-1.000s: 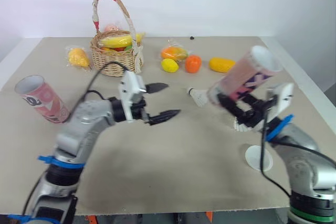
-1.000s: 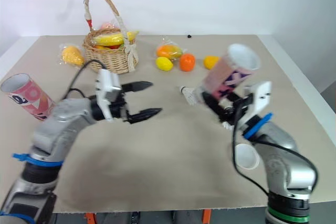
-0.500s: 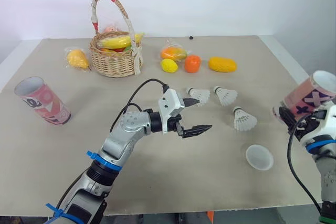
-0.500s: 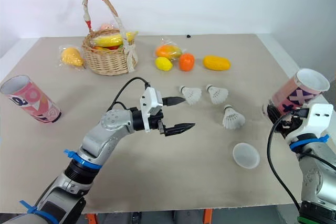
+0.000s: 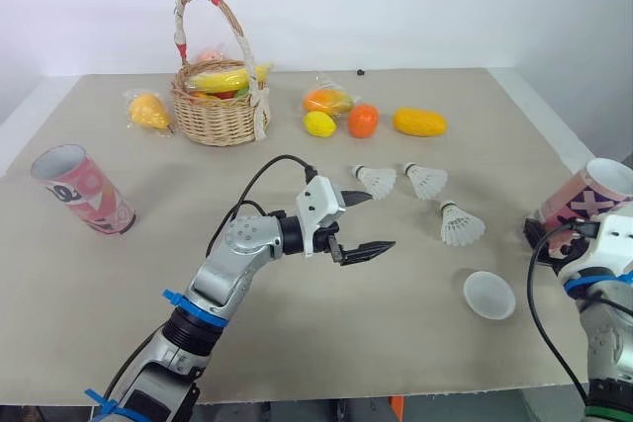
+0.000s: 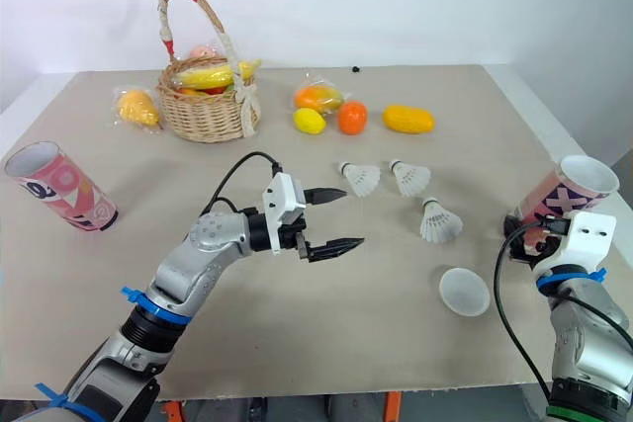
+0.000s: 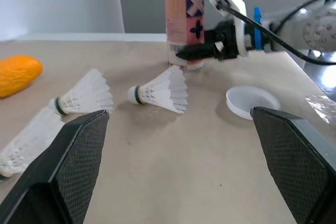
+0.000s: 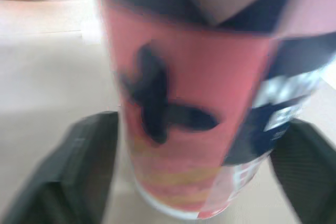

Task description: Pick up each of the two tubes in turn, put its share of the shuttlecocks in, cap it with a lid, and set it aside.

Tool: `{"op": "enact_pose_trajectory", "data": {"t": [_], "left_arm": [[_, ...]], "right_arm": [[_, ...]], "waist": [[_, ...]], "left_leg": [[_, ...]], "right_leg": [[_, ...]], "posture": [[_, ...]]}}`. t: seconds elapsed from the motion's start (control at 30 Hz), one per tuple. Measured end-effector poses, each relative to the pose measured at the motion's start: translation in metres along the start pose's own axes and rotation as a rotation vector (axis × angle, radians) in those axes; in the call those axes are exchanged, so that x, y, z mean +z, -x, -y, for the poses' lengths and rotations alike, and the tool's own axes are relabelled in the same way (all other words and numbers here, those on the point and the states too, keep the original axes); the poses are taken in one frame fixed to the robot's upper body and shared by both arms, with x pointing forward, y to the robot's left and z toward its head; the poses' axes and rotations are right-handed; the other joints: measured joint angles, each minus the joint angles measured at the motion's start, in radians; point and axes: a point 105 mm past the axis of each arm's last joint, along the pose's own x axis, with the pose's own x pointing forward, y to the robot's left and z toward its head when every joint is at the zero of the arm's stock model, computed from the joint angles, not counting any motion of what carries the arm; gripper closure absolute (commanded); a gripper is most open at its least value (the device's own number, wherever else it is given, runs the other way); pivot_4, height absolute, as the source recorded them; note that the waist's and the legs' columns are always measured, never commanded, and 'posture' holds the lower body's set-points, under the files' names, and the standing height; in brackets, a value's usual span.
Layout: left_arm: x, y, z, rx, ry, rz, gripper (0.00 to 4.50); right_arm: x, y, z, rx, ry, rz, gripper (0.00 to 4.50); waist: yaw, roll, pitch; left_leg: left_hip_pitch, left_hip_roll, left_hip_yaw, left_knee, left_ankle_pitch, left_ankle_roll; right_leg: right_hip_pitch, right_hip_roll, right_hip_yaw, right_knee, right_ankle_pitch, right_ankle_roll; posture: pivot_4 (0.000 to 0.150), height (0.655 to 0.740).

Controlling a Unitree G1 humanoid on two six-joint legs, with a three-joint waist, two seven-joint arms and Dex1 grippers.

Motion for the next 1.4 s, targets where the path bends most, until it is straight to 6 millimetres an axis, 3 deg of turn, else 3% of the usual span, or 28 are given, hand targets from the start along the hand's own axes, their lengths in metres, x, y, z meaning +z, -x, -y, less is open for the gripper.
{"op": "enact_pose_trajectory", "data": {"t": [0.23, 0.4, 0.63, 0.87, 0.93, 0.97, 1.03, 1.17, 1.27, 1.3, 1.4], "left_arm": [[-0.003, 0.009, -0.004, -0.015, -0.002, -0.018, 0.0], [-0.002, 0.013, -0.008, -0.005, 0.002, -0.015, 0.0], [-0.007, 0.027, -0.016, 0.049, 0.015, -0.03, 0.0], [-0.018, 0.068, -0.035, 0.233, 0.018, -0.062, 0.0], [-0.018, 0.084, -0.04, 0.31, 0.015, -0.068, 0.0], [-0.014, 0.098, -0.044, 0.386, 0.015, -0.061, 0.0], [-0.008, 0.116, -0.046, 0.469, 0.002, -0.059, 0.0], [-0.008, 0.151, -0.04, 0.656, -0.003, -0.068, 0.0], [-0.024, 0.176, -0.032, 0.788, 0.01, -0.144, 0.0], [-0.028, 0.194, -0.03, 0.898, 0.004, -0.169, 0.0], [-0.031, 0.221, -0.026, 1.097, 0.0, -0.178, 0.0]], "right_arm": [[0.018, 0.038, 0.002, 0.007, -0.01, 0.072, 0.05], [0.01, 0.062, -0.007, 0.072, -0.027, 0.018, 0.05], [0.024, 0.073, -0.023, 0.229, 0.014, -0.001, 0.05], [0.074, 0.089, -0.083, 0.6, 0.113, 0.062, 0.05], [0.091, 0.089, -0.111, 0.749, 0.152, 0.086, 0.05], [0.105, 0.093, -0.136, 0.877, 0.187, 0.115, 0.05], [0.119, 0.101, -0.162, 1.01, 0.223, 0.157, 0.05], [0.13, 0.099, -0.203, 1.212, 0.215, 0.201, 0.05], [0.124, 0.092, -0.228, 1.315, 0.201, 0.187, 0.05], [0.121, 0.088, -0.243, 1.371, 0.188, 0.187, 0.05], [0.119, 0.087, -0.27, 1.477, 0.183, 0.209, 0.05]], "waist": [[0.0, 0.002, 0.0], [0.0, 0.003, -0.001], [-0.002, 0.003, -0.001], [-0.001, 0.002, -0.001], [-0.011, 0.002, 0.0], [-0.016, 0.001, 0.001], [-0.013, -0.004, 0.002], [-0.01, -0.008, 0.002], [-0.003, -0.009, 0.003], [-0.001, -0.011, 0.003], [0.0, -0.012, 0.004]], "left_leg": [[-0.001, -0.001, 0.0, 0.0, 0.0, 0.0], [0.0, -0.001, 0.0, 0.001, 0.0, 0.0], [0.001, -0.001, 0.002, 0.002, 0.001, 0.001], [0.001, 0.001, 0.001, 0.003, 0.001, 0.001], [0.001, 0.002, 0.003, 0.004, 0.001, 0.002], [0.001, 0.003, 0.003, 0.004, 0.001, 0.002], [0.001, 0.003, 0.001, 0.005, 0.001, 0.002], [0.0, 0.003, 0.002, 0.005, 0.001, 0.002], [-0.002, 0.001, 0.002, 0.005, 0.001, 0.002], [-0.002, 0.001, 0.003, 0.005, 0.001, 0.002], [-0.004, 0.001, 0.002, 0.006, 0.001, 0.001]], "right_leg": [[0.001, -0.001, 0.0, -0.001, 0.0, 0.002], [0.001, -0.001, 0.001, -0.001, -0.001, 0.005], [0.001, -0.001, 0.002, -0.001, -0.001, 0.008], [0.001, 0.0, 0.002, -0.001, 0.0, 0.008], [0.001, 0.0, 0.004, -0.001, 0.001, 0.009], [0.001, 0.001, 0.004, -0.001, 0.002, 0.009], [0.001, 0.001, 0.002, -0.001, 0.002, 0.009], [0.001, -0.002, 0.002, -0.002, 0.002, 0.008], [0.001, -0.006, 0.002, -0.002, 0.004, 0.006], [0.0, -0.006, 0.002, -0.003, 0.004, 0.006], [0.0, -0.007, 0.002, -0.004, 0.005, 0.007]], "posture": [[0.15, 0.74], [0.15, 0.74], [0.15, 0.74], [0.15, 0.74], [0.15, 0.74], [0.15, 0.74], [0.15, 0.74], [0.15, 0.74], [0.15, 0.74], [0.15, 0.74], [0.15, 0.74]]}}
